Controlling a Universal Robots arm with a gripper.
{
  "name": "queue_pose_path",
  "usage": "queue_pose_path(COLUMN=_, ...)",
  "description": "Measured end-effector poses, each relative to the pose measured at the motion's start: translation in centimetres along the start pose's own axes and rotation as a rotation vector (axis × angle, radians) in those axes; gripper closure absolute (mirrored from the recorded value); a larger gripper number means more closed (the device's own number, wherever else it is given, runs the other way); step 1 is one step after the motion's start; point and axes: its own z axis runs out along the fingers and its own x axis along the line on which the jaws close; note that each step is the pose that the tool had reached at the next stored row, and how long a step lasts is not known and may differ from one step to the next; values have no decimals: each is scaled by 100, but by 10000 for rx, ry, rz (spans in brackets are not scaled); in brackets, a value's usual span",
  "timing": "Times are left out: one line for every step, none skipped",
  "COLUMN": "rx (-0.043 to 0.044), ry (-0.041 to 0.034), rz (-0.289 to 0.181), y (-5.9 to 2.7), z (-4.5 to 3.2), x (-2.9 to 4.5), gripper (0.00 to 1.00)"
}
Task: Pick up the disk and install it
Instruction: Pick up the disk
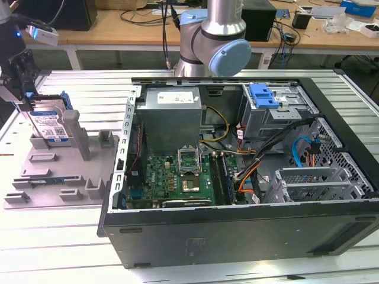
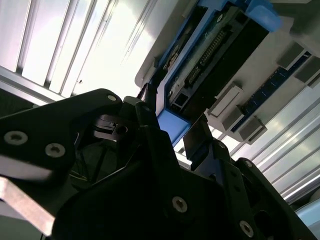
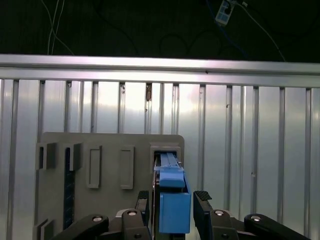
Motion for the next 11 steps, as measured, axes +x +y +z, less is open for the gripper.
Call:
queue_pose_path(rx=-1, ry=0, rz=0, y=0, z=4, x=0, gripper=52)
queue_pose_path(rx=-1, ry=0, rz=0, y=0, z=11, x=0, gripper=52)
queue_pose_path(rx=-1, ry=1, rz=0, y=0, z=16, x=0, gripper=52)
queue_pose_path(rx=-1, ry=0, rz=0, y=0, z=22, x=0, gripper=52)
queue_pose_path(rx=0, ry=0, rz=0, y=0, z=27, x=0, gripper=52)
queue_pose_path(rx=0, ry=0, rz=0, y=0, z=33, x=0, gripper=52)
queue_pose_path(rx=-1, ry=0, rz=0, y=0, z=40, x=0, gripper=52)
queue_pose_path(rx=-2, ry=1, rz=0, y=0, z=44, x=-1, gripper=52)
queue_pose_path(rx=-2, ry=1, rz=0, y=0, z=47, x=-1, gripper=52)
queue_pose_path(rx=-2, ry=2, rz=0, y=1, z=50, x=-1, gripper=52)
queue_pose_path(rx=-2, ry=1, rz=0, y=1, z=51, x=-1, gripper=52)
